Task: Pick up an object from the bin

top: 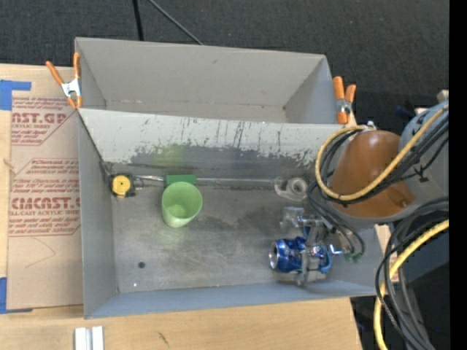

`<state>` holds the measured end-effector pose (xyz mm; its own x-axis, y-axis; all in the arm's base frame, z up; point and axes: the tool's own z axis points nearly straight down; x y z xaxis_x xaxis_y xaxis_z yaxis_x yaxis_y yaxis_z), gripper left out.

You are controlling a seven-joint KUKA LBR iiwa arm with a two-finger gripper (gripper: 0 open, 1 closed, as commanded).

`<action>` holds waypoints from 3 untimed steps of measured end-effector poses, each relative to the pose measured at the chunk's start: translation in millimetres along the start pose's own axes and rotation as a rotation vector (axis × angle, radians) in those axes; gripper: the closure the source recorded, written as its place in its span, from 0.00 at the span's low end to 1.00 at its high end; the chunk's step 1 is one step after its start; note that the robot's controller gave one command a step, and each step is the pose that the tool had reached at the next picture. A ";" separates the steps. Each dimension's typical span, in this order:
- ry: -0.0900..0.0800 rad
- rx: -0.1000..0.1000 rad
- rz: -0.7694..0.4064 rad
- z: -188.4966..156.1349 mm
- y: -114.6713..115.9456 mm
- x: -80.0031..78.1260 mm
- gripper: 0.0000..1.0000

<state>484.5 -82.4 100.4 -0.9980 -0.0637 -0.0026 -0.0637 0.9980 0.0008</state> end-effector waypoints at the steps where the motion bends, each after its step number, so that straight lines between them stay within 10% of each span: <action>1: 0.002 0.001 0.202 -5.9 -20.1 -1.0 0.00; 3: -0.004 0.000 0.338 30.6 -10.7 3.5 0.00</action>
Offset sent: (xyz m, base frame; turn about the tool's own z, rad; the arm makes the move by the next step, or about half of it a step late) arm 0.0021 -0.0207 0.0064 0.2025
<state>481.8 -93.3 69.8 -0.9626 0.2708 -0.0064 0.2708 0.9626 0.0020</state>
